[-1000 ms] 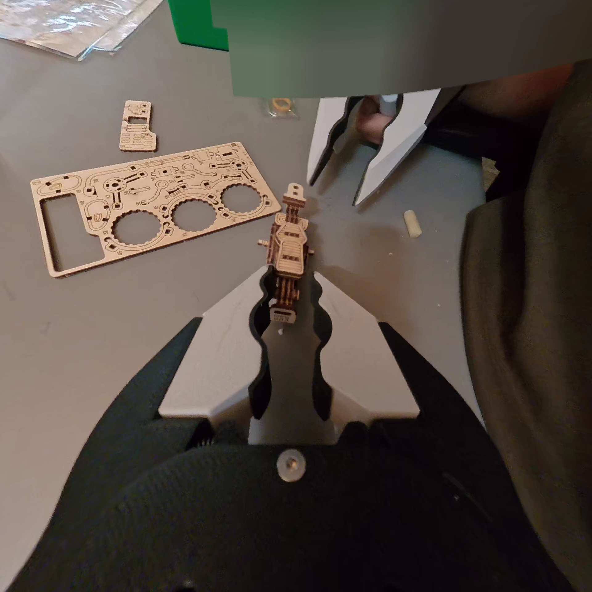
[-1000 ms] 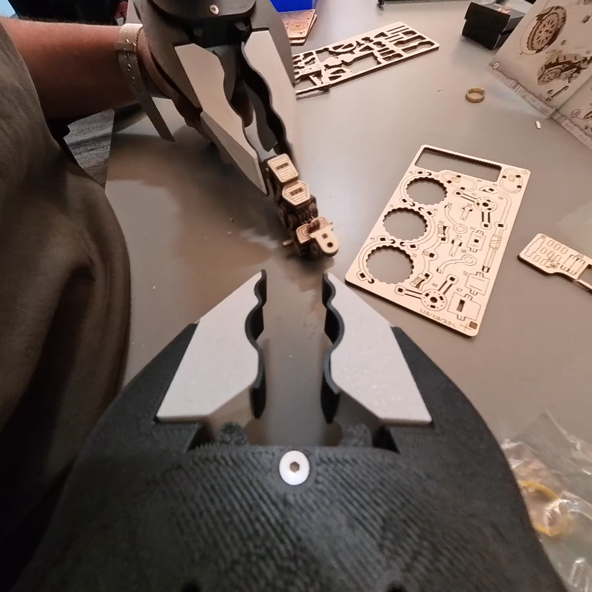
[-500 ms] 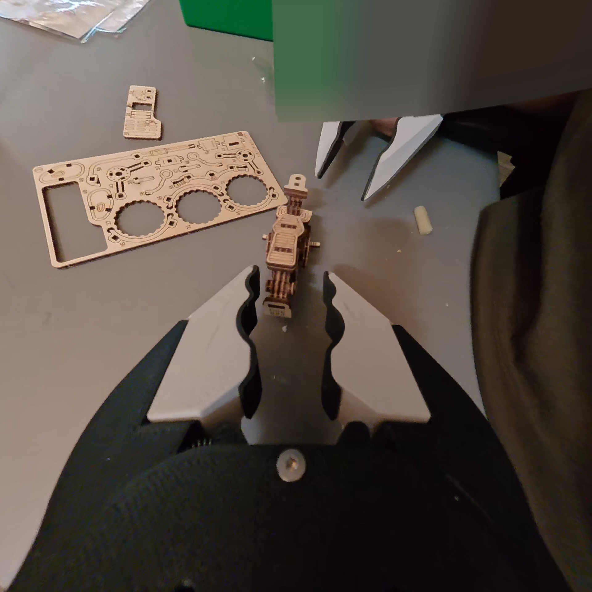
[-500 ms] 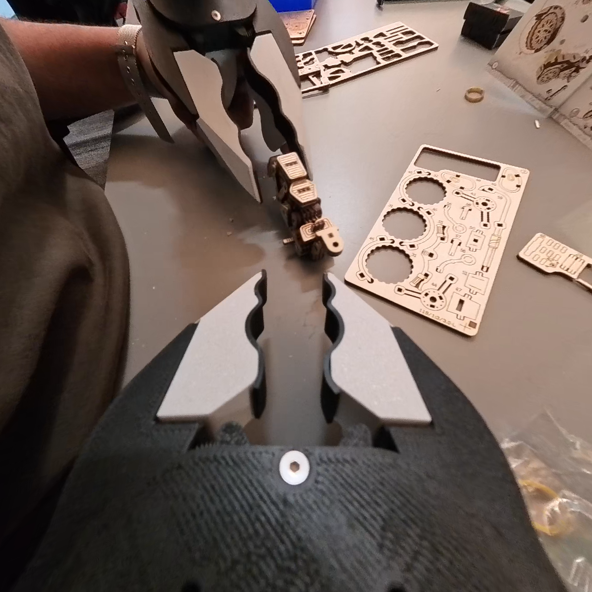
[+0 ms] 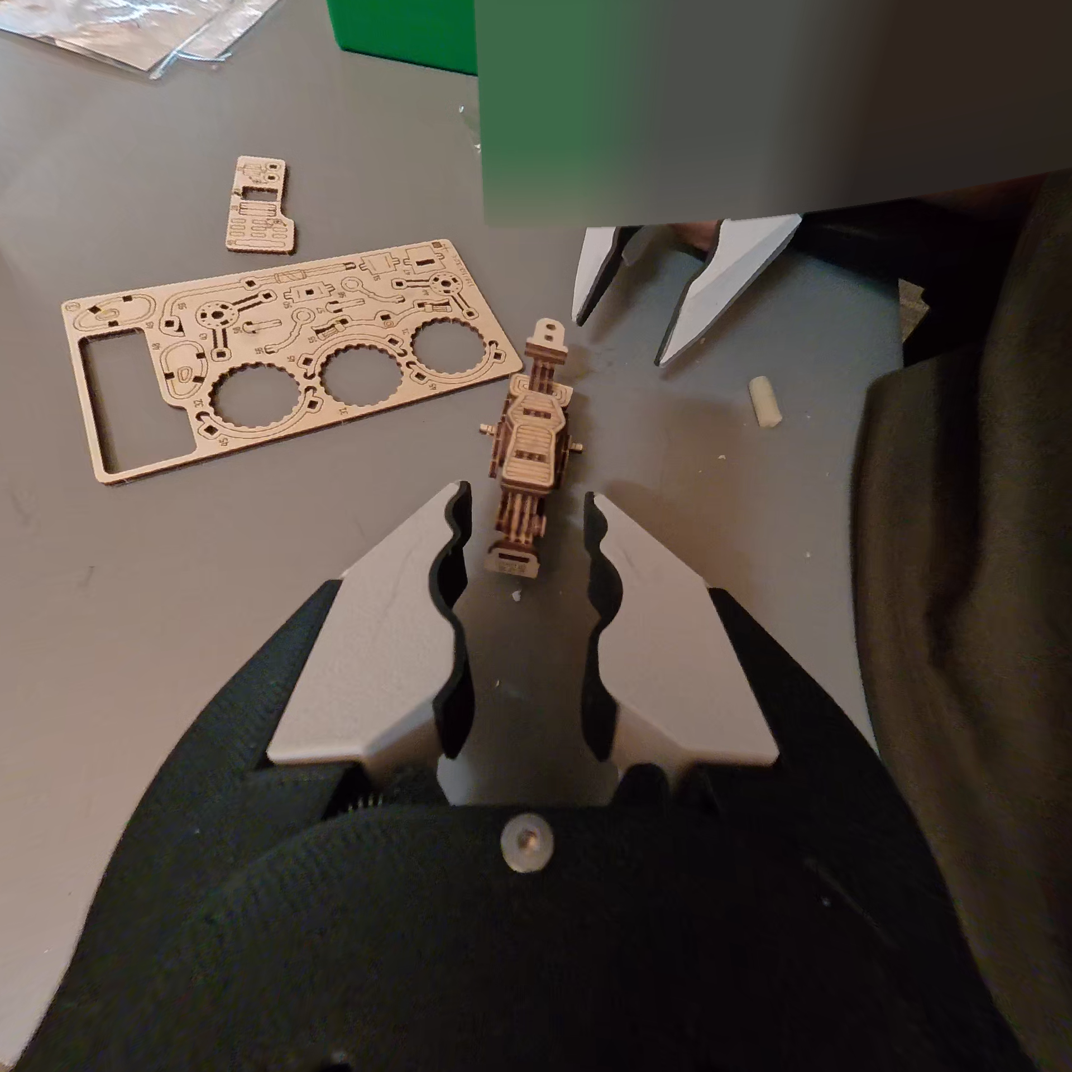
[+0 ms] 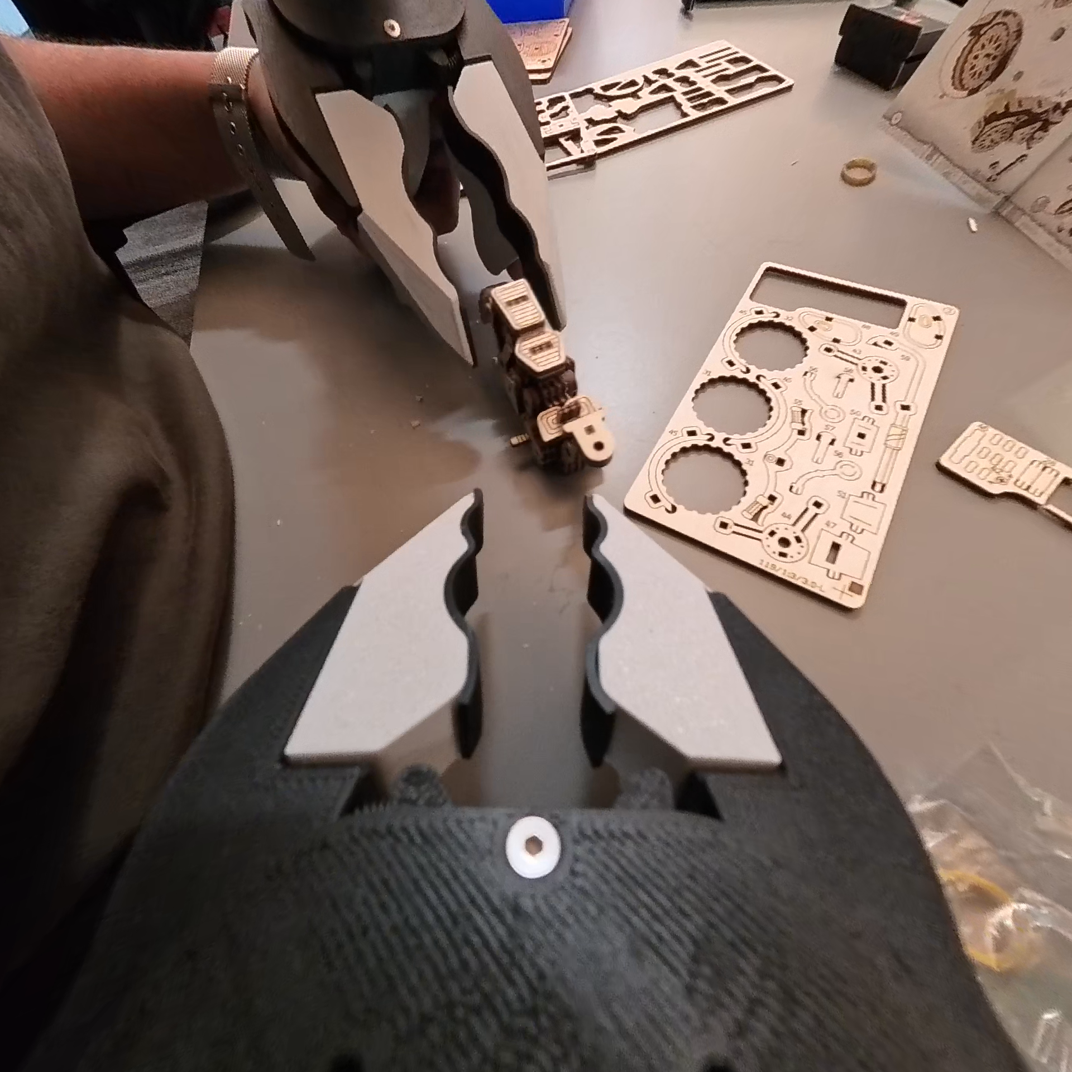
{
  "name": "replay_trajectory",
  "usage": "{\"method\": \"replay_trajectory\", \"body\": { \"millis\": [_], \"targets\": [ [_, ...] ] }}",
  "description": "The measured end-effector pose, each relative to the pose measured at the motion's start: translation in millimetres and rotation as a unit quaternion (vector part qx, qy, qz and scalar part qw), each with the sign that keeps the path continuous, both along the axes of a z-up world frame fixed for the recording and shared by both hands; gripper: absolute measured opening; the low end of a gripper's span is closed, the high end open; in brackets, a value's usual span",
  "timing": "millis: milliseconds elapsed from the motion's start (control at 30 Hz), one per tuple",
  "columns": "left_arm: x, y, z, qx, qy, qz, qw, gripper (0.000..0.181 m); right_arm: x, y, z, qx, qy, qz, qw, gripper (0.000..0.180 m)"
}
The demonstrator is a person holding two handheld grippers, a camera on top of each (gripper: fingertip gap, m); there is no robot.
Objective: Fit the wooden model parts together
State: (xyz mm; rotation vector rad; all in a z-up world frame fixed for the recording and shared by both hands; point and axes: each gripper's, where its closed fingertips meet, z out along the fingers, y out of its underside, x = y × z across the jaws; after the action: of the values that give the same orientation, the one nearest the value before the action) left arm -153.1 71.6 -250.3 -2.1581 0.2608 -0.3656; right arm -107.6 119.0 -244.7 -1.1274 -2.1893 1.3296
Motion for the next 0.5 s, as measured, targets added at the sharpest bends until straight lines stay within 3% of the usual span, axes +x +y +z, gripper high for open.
{"method": "replay_trajectory", "body": {
  "millis": [233, 367, 500],
  "targets": [
    [-3, 0, 8, 0.017, -0.029, 0.006, 0.999, 0.055, -1, 2, 2, -0.003, 0.007, -0.005, 1.0, 0.031],
    [-10, 1, 21, 0.044, -0.055, 0.021, 0.997, 0.065, -13, 24, 20, 0.011, 0.079, -0.061, 0.995, 0.017],
    [-26, 3, 33, 0.072, -0.082, 0.057, 0.992, 0.067, -21, 43, 31, -0.003, 0.105, -0.114, 0.988, 0.018]
  ]
}}
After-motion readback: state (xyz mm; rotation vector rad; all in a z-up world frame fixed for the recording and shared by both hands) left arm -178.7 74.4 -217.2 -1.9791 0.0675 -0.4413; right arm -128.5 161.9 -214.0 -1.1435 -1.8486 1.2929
